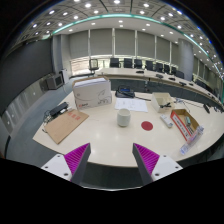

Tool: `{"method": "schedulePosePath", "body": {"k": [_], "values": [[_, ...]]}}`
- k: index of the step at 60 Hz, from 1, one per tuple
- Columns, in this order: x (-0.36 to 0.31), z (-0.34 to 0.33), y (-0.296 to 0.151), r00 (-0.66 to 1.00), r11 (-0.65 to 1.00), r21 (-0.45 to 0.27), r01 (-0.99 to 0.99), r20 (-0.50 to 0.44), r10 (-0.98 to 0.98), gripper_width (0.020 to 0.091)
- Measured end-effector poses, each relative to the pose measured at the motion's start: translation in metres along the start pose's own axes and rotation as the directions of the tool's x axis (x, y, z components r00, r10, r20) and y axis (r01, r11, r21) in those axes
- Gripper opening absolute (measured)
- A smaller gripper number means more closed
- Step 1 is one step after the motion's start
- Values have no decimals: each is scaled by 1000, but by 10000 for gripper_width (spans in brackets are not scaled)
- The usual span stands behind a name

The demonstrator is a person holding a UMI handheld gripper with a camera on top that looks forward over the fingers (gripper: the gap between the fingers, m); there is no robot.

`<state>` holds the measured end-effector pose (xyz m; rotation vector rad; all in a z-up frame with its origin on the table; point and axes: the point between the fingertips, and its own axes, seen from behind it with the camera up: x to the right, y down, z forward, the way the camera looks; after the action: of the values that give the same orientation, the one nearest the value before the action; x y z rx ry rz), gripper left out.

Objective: Pour water

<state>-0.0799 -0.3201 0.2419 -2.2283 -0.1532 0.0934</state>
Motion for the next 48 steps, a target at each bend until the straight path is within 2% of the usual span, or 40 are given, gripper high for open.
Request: {"method": "schedulePosePath", "body": {"k": [10,20,30,48], "values": [[37,2,8,999,1000,2,-22,-42,22,867],[113,4,32,997,999,6,-53,-60,54,865],[199,3,76,992,997,-16,-77,-104,75,862],[355,21,124,987,997,35,-63,-148,67,860]]}}
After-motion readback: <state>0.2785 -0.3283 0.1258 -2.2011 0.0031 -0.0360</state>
